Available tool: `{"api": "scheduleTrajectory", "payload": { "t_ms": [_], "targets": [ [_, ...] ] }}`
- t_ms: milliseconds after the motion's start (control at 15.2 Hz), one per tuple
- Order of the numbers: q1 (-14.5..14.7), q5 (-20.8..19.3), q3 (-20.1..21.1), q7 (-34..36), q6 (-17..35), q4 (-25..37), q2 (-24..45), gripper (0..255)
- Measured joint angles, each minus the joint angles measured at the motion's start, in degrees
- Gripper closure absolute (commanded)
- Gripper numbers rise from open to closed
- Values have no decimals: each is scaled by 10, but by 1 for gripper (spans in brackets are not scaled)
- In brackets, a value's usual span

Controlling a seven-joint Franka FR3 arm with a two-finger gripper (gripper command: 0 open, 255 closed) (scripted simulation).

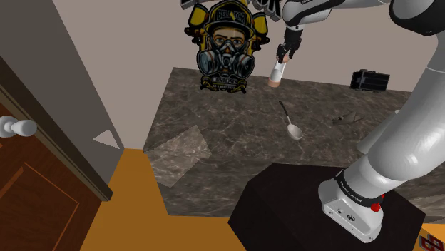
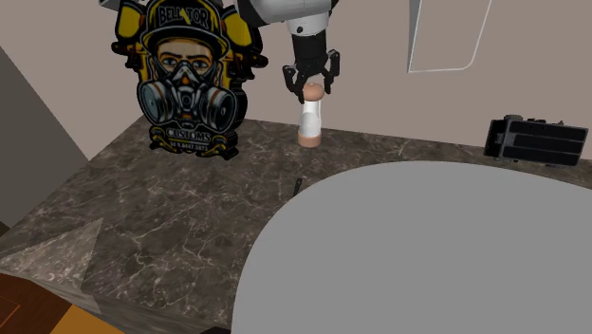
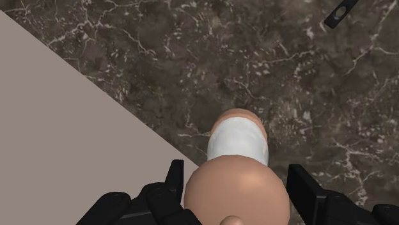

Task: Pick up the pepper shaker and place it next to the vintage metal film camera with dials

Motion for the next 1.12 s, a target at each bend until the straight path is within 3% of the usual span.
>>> {"api": "scheduleTrajectory", "payload": {
  "t_ms": [594,1122],
  "targets": [
    [0,0,0,0,0,0,0,255],
    [1,-1,-1,-4,-47,28,-18,255]
  ]
}}
